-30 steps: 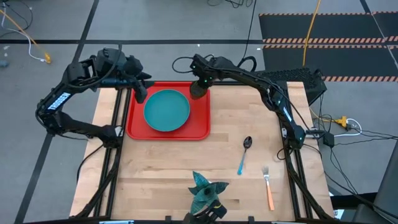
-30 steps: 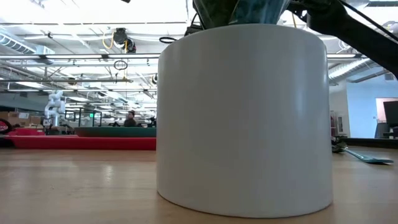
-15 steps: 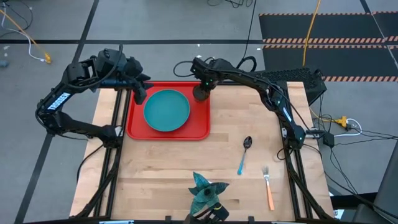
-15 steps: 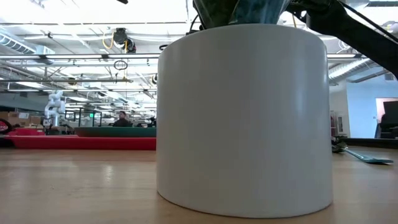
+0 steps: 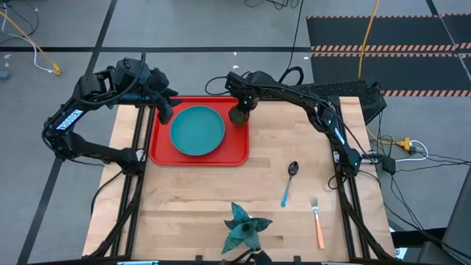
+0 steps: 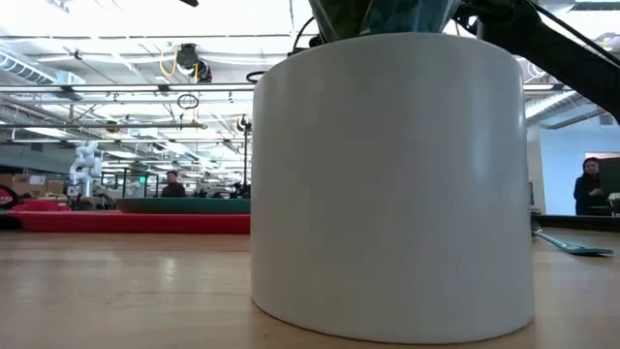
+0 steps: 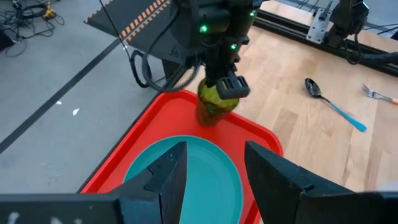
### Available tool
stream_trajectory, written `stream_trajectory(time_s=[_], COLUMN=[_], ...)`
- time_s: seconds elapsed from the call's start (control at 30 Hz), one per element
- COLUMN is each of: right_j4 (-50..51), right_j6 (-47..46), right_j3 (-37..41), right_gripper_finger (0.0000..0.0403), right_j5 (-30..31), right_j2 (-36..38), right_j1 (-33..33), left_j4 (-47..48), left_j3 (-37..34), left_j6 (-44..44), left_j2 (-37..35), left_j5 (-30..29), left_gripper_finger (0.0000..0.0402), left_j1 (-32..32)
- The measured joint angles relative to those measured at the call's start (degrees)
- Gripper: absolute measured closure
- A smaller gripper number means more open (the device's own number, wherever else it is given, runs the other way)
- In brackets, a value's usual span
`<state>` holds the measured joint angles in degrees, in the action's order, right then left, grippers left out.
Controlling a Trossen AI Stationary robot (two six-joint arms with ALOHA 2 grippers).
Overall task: Pick and place plate/cup/fork/spoon on tray
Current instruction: Put the green cup on the orange tray to the right of the green plate
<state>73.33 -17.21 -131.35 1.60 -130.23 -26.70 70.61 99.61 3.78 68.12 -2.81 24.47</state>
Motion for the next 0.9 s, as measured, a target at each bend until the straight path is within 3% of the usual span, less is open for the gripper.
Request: stream_trajectory(time_s=[0.53,0.9], right_j4=[-0.23,-3.08], right_j6=[-0.77,-1.73], right_j3=[0.0,0.0], right_gripper_finger=[0.0393,0.0328], right_j5=[-1.9,-1.92], right_j2=[0.0,0.04], right_j1=[2.76,2.78], left_j4=[-0.03,0.11], left_j3=[0.0,0.0], left_j6=[0.8,1.45], left_j2=[0.0,0.0], left_j5=[0.15,1.05], left_gripper_finger=[0.0238,0.0238], left_j1=[0.0,-1.28])
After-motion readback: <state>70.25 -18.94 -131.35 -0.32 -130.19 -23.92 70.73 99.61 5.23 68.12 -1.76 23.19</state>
